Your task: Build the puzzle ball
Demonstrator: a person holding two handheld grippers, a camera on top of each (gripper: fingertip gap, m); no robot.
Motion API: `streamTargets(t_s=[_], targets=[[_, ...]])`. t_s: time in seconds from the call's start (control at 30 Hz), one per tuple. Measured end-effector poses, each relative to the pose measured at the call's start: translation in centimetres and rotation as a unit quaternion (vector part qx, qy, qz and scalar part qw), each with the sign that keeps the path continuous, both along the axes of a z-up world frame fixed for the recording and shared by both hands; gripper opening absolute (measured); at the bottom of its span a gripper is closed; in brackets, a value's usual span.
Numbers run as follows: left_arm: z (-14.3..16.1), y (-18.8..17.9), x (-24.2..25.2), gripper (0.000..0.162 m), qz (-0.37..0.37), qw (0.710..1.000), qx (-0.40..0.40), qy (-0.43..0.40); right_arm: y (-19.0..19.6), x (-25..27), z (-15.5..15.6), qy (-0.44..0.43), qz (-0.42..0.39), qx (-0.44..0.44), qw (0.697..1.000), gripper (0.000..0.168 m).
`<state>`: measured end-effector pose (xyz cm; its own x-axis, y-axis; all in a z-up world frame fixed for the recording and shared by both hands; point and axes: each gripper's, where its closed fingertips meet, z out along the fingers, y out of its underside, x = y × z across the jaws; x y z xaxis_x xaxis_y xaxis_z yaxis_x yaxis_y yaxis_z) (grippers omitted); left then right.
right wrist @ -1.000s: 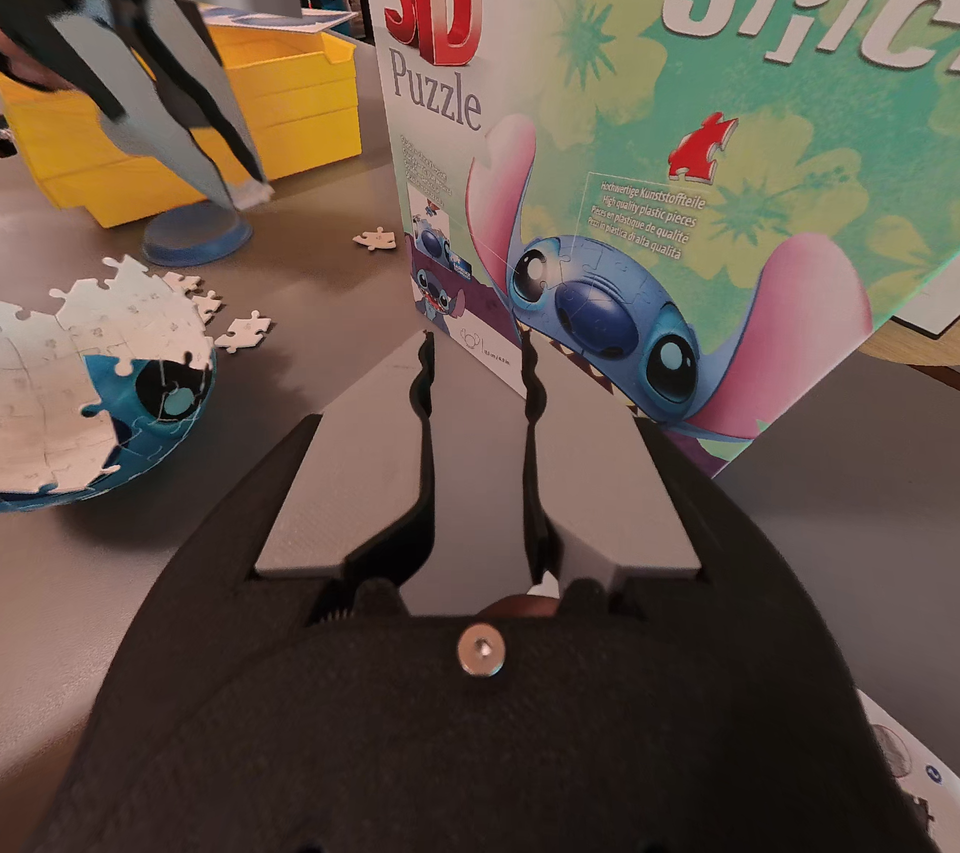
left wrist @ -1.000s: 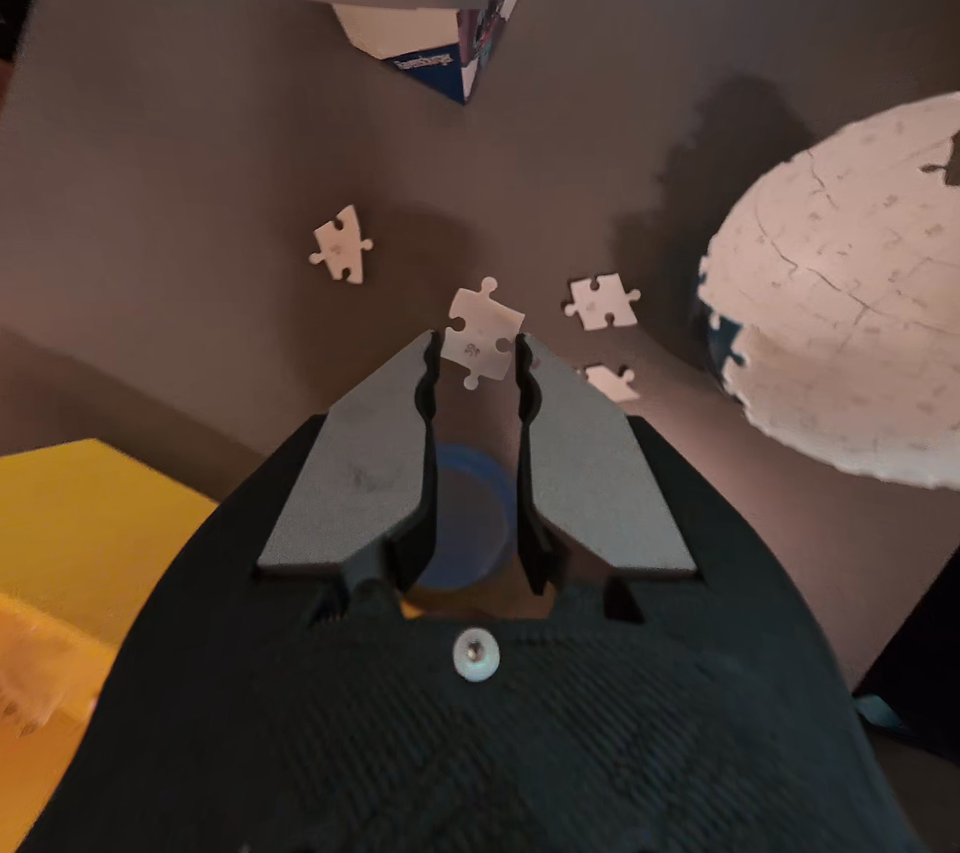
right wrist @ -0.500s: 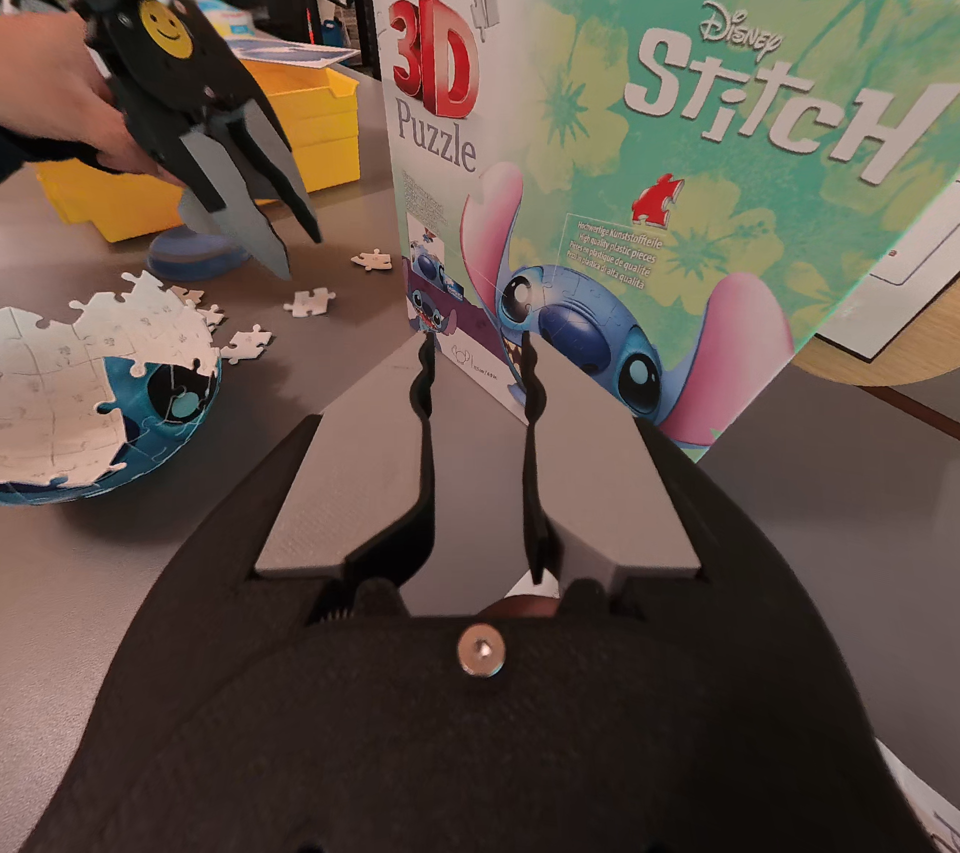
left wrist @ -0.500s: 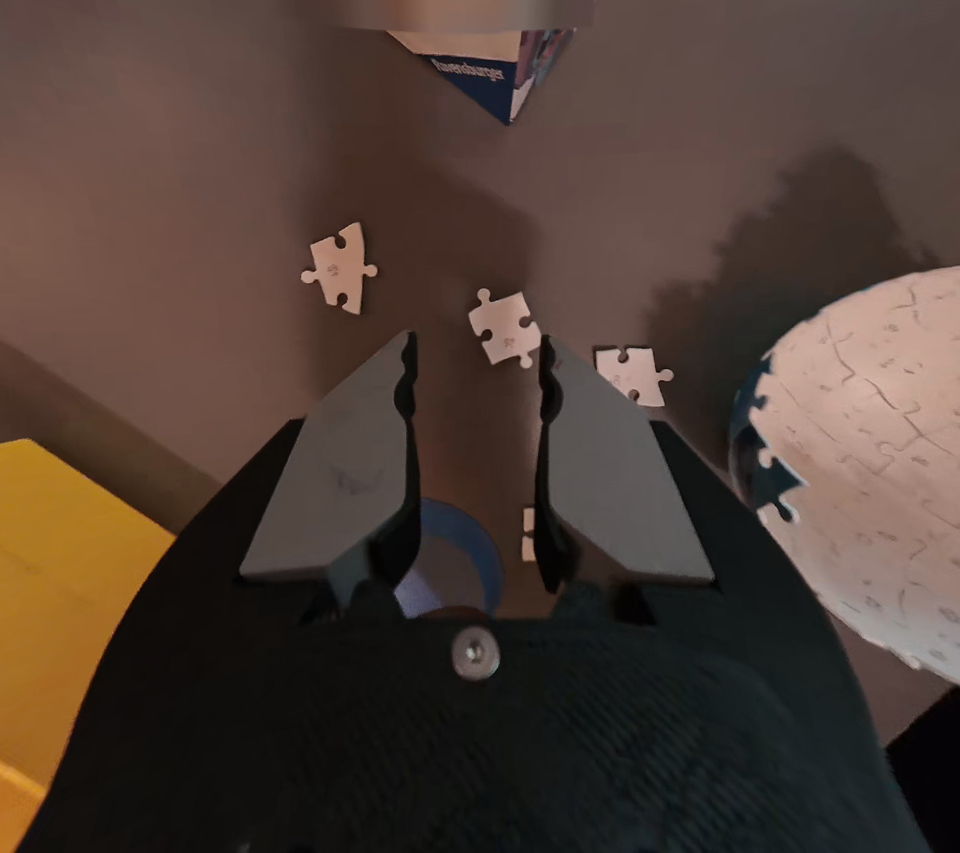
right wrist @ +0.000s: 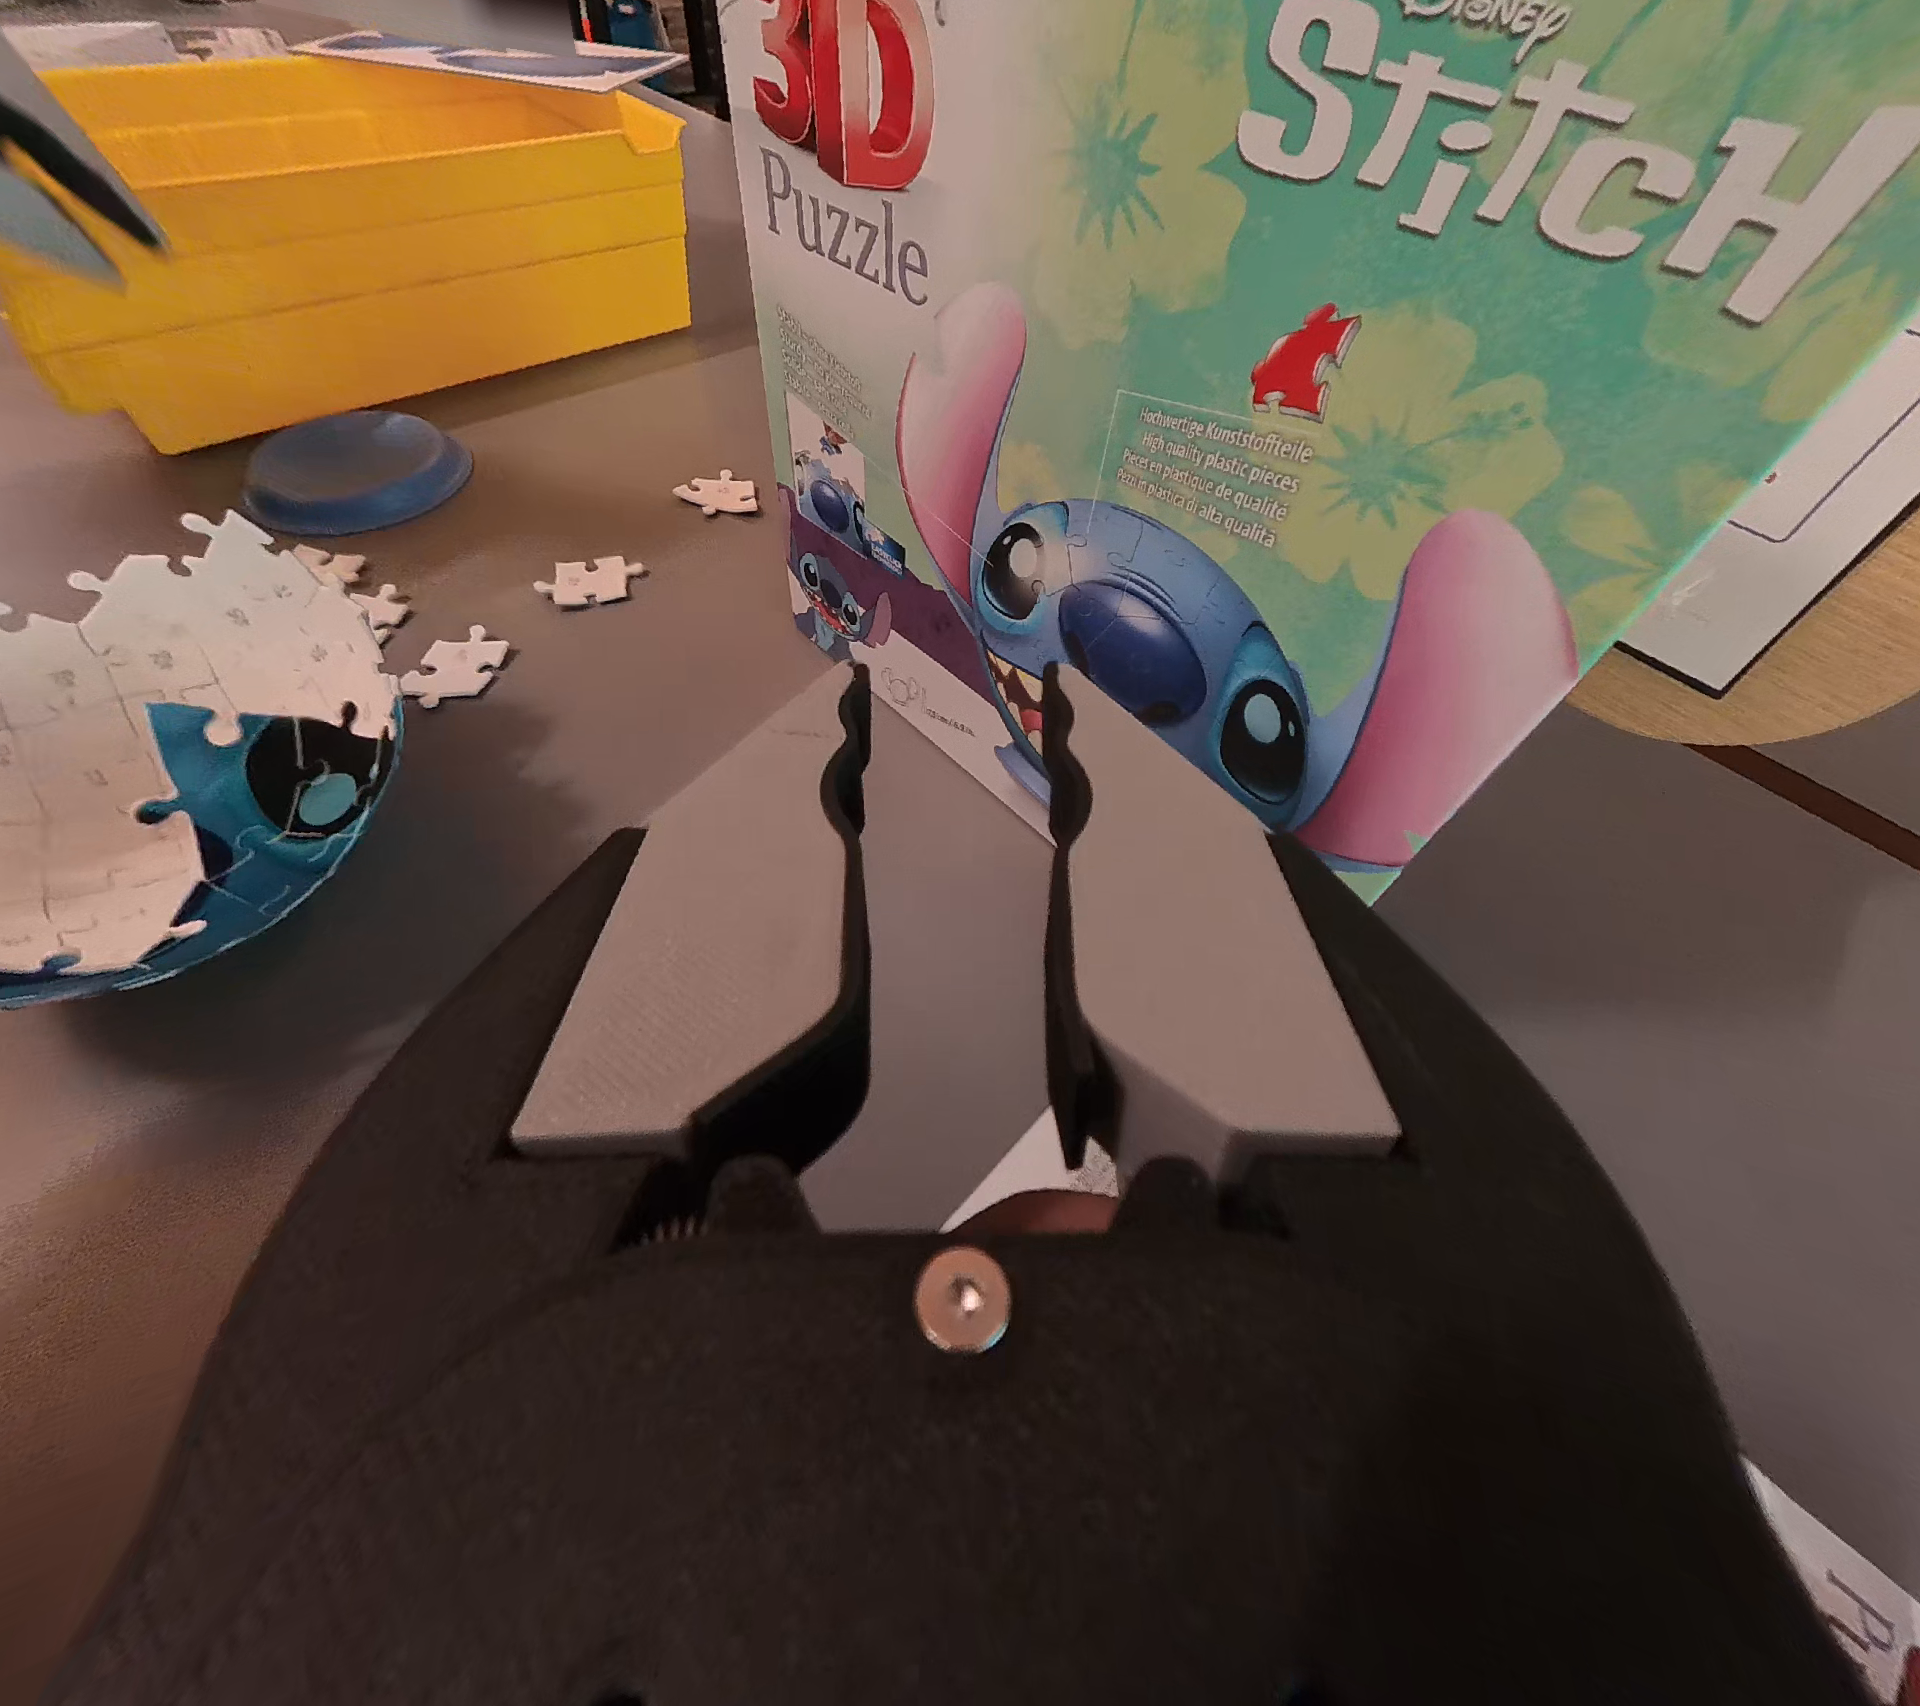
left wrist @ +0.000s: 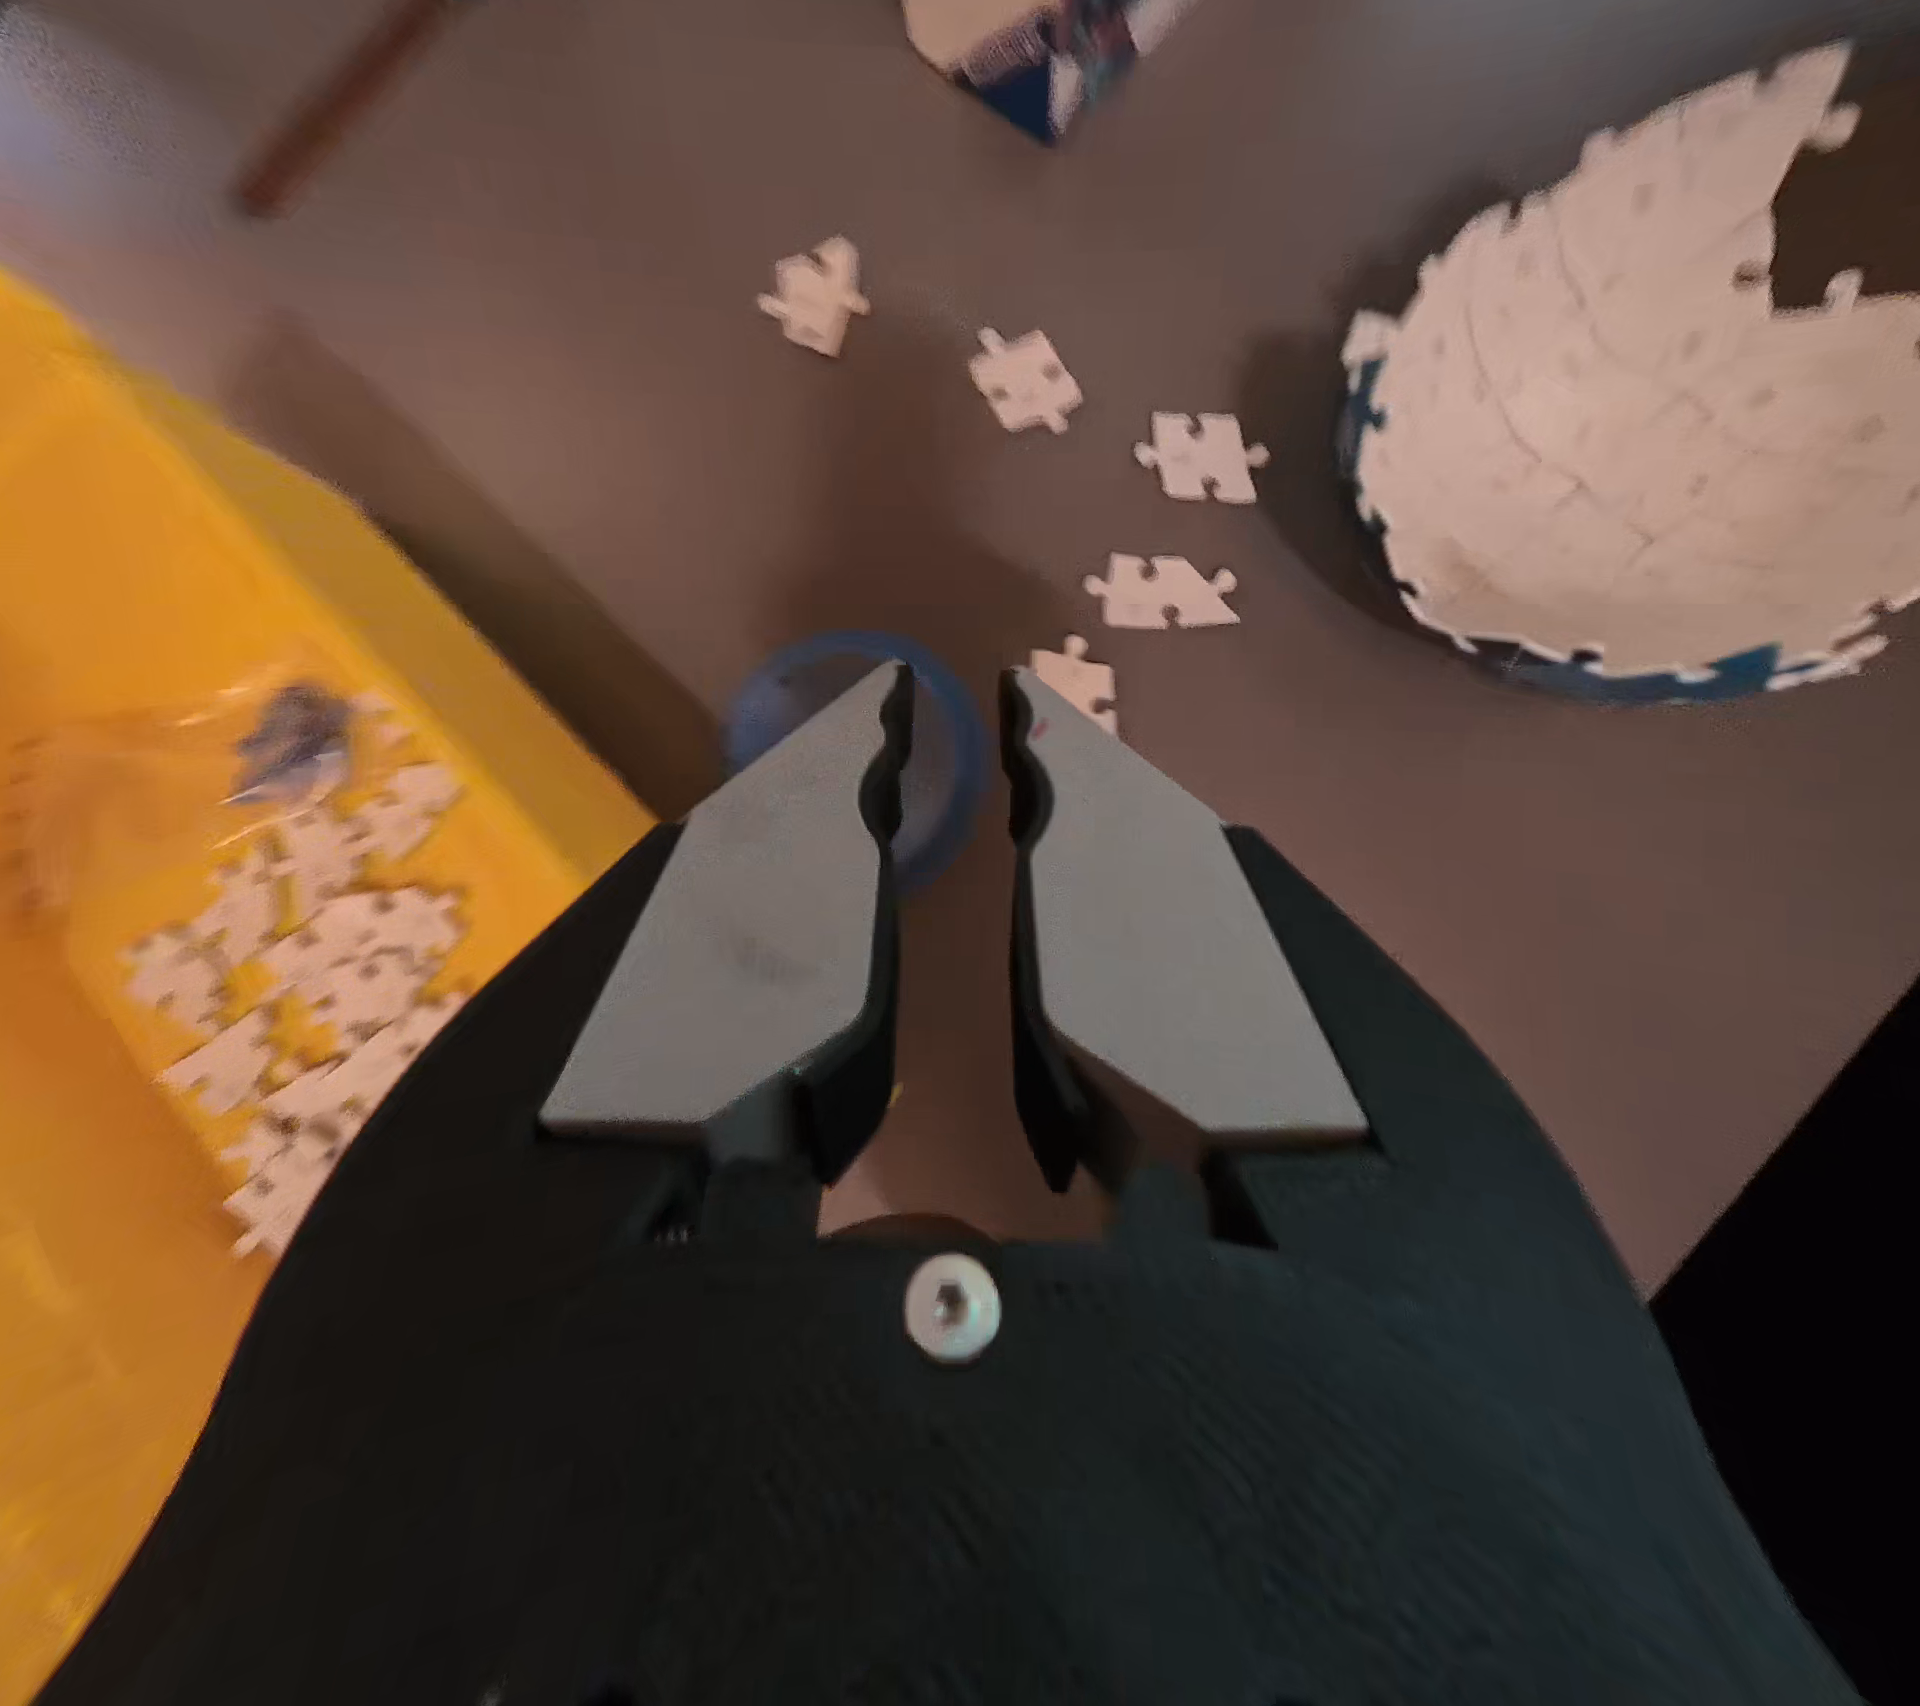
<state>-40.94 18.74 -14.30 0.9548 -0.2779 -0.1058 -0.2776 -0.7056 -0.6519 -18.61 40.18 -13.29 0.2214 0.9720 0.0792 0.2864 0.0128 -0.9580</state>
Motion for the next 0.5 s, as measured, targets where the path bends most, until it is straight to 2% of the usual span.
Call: streamTargets(t_s=[0.03,0.07,0.13,0.23,0.3,0.5], targets=[[2.0,-0.5,-1.2,0.014,0.019,0.999,0.029,-0.013,0.1,0.0,-0.2,-0.003,-0.002,0.004,1.000,0.030],[3.4,-1.1,-2.1,0.022,0.029,0.998,0.042,-0.033,0.2,-0.1,-0.5,-0.009,-0.002,0.008,1.000,0.030],[4.2,-1.8,-4.5,0.036,0.046,0.997,0.037,-0.049,0.0,-0.3,-1.4,-0.025,0.010,0.017,0.999,0.033],[3.8,-1.4,-9.7,0.033,0.091,0.995,0.051,-0.008,-0.4,-0.6,-2.6,-0.045,0.034,0.025,0.998,0.041],[3.1,-0.9,-11.9,0.030,0.108,0.992,0.064,-0.020,-0.5,-0.5,-3.1,-0.056,0.041,0.029,0.997,0.043],[2.3,-0.6,-17.7,0.031,0.170,0.976,0.138,-0.013,0.9,0.7,-3.8,-0.069,0.008,0.071,0.995,0.042]])
